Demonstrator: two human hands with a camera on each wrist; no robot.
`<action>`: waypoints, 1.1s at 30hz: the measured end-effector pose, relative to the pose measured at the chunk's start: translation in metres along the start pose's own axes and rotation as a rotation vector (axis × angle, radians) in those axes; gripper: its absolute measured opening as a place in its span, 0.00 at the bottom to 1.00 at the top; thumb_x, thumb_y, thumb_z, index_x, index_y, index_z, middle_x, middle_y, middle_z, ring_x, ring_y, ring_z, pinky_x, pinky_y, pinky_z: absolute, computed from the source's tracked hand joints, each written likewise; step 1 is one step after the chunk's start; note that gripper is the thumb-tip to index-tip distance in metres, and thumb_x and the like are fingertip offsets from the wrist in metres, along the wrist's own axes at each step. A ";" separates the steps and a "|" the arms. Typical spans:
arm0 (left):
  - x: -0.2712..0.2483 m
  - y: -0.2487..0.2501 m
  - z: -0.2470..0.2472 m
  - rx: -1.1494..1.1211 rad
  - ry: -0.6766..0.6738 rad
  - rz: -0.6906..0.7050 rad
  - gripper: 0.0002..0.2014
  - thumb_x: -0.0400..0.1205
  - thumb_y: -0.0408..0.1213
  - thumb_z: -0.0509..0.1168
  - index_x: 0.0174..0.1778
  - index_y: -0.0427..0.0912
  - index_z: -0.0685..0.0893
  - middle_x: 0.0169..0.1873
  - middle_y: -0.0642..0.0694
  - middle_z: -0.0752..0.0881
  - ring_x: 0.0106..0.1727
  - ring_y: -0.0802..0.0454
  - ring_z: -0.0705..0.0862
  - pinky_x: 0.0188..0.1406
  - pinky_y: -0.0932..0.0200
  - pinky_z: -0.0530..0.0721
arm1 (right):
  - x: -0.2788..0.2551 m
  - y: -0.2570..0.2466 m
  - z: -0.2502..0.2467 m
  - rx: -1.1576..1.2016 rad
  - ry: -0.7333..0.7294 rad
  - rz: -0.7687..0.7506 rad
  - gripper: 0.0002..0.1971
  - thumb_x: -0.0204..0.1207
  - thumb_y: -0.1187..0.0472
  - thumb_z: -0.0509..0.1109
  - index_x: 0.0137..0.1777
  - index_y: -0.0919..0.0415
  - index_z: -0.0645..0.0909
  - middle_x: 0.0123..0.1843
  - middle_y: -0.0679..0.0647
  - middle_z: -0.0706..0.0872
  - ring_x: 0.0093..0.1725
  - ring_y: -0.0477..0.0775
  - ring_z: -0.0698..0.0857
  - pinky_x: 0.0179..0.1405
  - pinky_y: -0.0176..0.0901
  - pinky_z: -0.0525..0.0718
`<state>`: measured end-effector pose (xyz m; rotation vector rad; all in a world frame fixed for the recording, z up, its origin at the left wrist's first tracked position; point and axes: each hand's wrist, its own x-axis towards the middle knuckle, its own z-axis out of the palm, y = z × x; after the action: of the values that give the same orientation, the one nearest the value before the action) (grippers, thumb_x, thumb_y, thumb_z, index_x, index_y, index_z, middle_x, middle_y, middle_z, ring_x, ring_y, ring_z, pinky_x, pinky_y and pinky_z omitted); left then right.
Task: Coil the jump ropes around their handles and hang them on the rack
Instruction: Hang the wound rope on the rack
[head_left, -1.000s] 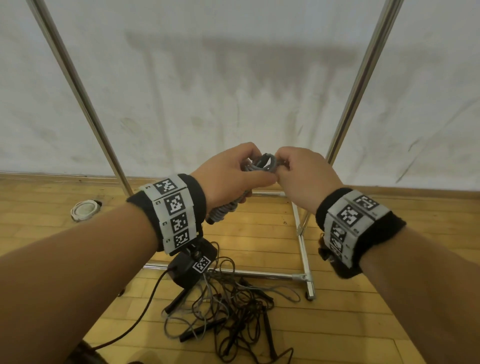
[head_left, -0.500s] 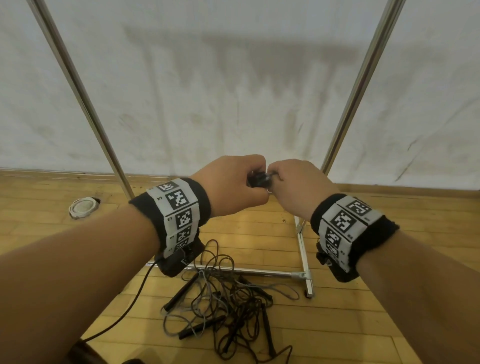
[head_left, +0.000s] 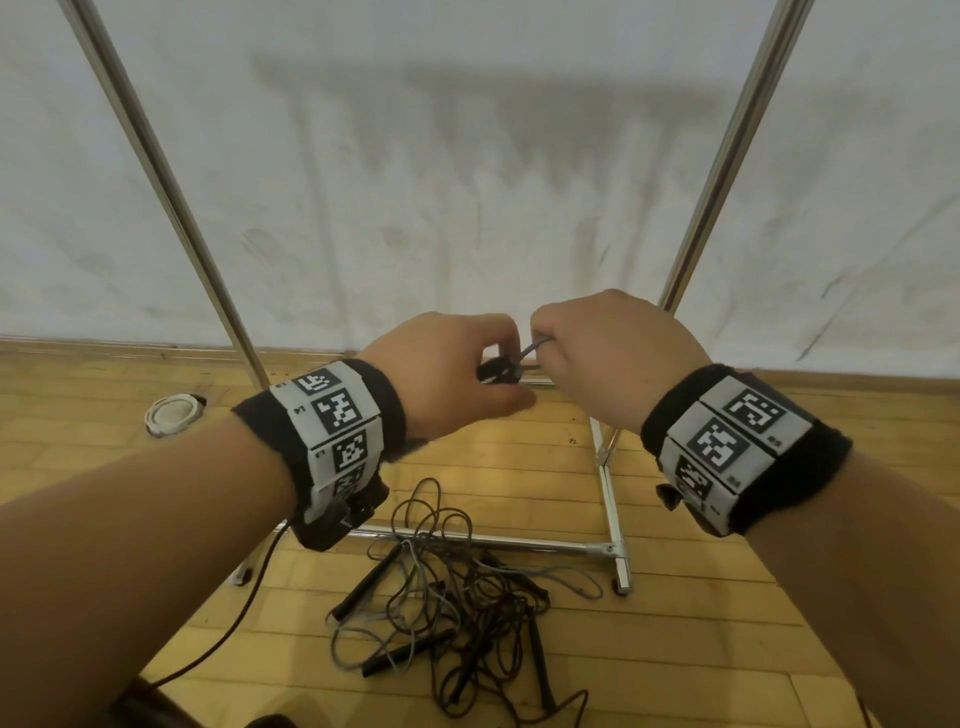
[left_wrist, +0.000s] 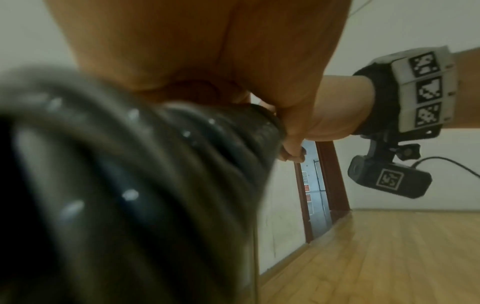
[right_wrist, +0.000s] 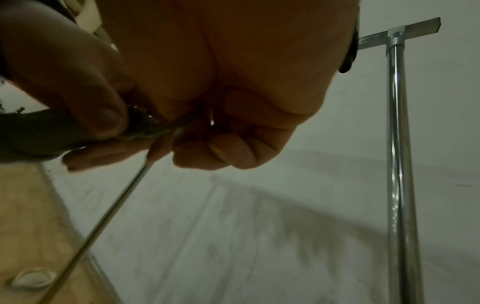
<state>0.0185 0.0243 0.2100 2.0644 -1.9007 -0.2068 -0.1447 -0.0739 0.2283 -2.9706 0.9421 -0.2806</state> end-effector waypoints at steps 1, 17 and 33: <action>0.001 0.001 0.003 0.009 -0.066 -0.008 0.16 0.79 0.66 0.72 0.40 0.59 0.78 0.33 0.58 0.83 0.35 0.63 0.81 0.31 0.61 0.72 | -0.001 -0.005 0.000 -0.003 -0.009 -0.030 0.12 0.85 0.56 0.56 0.42 0.49 0.78 0.33 0.48 0.79 0.33 0.50 0.80 0.34 0.50 0.83; -0.006 0.002 0.012 -0.586 -0.143 -0.133 0.17 0.84 0.60 0.72 0.45 0.49 0.84 0.33 0.50 0.94 0.33 0.53 0.93 0.33 0.59 0.89 | -0.009 0.017 -0.011 0.870 0.007 0.173 0.07 0.84 0.58 0.69 0.51 0.49 0.89 0.41 0.47 0.94 0.38 0.44 0.92 0.36 0.34 0.89; -0.003 0.033 -0.019 -1.308 -0.085 -0.087 0.25 0.82 0.55 0.70 0.62 0.35 0.90 0.53 0.33 0.93 0.53 0.41 0.90 0.63 0.44 0.88 | -0.004 -0.009 -0.061 1.182 0.104 0.161 0.07 0.86 0.64 0.68 0.53 0.65 0.86 0.48 0.56 0.93 0.44 0.54 0.91 0.41 0.39 0.89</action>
<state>-0.0063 0.0278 0.2385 1.1837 -1.0950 -1.1832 -0.1535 -0.0617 0.2884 -1.8026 0.6480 -0.6883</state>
